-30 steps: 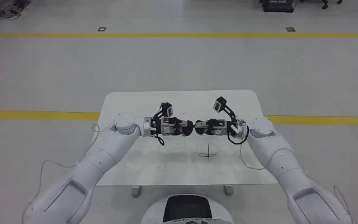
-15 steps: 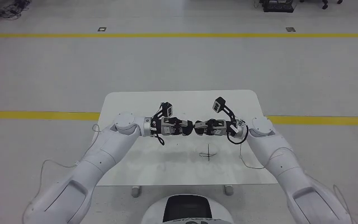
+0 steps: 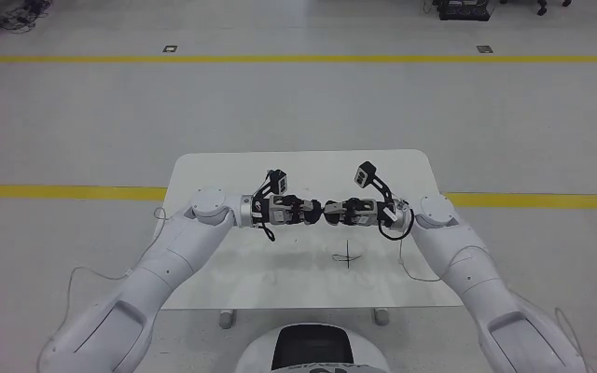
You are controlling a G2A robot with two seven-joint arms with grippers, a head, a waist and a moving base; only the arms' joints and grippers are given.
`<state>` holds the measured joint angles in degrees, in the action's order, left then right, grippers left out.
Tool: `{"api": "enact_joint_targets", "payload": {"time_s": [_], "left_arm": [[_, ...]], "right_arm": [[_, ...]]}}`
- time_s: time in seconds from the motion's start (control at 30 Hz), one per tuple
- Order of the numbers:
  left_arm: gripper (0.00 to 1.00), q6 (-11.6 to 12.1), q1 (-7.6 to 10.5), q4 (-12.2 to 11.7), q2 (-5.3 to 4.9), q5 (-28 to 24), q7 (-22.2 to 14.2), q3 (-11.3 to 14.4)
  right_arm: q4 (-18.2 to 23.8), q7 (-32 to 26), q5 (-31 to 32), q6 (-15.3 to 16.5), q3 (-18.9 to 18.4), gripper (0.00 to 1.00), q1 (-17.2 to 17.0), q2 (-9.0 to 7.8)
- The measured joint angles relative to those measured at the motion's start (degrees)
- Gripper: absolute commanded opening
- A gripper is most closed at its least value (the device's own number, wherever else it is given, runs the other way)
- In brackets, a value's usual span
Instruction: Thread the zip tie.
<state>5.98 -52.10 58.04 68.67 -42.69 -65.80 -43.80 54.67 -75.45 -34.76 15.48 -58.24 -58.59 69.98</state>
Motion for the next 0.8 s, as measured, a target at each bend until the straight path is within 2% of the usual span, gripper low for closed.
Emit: {"api": "enact_joint_targets", "payload": {"time_s": [0.37,0.43,0.5,0.6,0.63,0.67,0.7,0.8], "left_arm": [[0.09,-0.1,-0.24,0.2,-0.02,0.1,-0.1,-0.2],[0.07,-0.1,-0.25,0.2,-0.02,0.1,-0.1,-0.2],[0.00,-0.1,-0.26,0.2,-0.01,0.1,-0.1,-0.2],[0.00,-0.2,-0.27,0.1,0.00,0.1,-0.2,-0.2],[0.00,-0.2,-0.26,0.0,0.01,0.1,-0.3,-0.2],[0.00,-0.1,-0.24,0.0,0.02,0.2,-0.3,-0.2],[0.00,-0.1,-0.22,0.0,0.03,0.2,-0.3,-0.2],[0.00,0.2,-0.20,-0.1,0.05,0.4,-0.4,-0.2]], "right_arm": [[0.0,0.3,0.2,0.0,0.1,0.00,-0.1,0.04],[0.0,0.3,0.2,0.1,0.1,0.00,-0.1,0.05],[-0.1,0.3,0.2,0.1,0.1,0.00,-0.1,0.06],[-0.1,0.4,0.3,0.0,0.1,0.00,-0.1,0.07],[-0.1,0.4,0.4,0.0,0.2,0.16,-0.1,0.07],[-0.1,0.4,0.4,0.0,0.2,0.37,-0.1,0.08],[-0.1,0.4,0.4,0.0,0.2,1.00,-0.1,0.08],[-0.1,0.5,0.1,-0.1,0.0,1.00,-0.1,0.08]]}}
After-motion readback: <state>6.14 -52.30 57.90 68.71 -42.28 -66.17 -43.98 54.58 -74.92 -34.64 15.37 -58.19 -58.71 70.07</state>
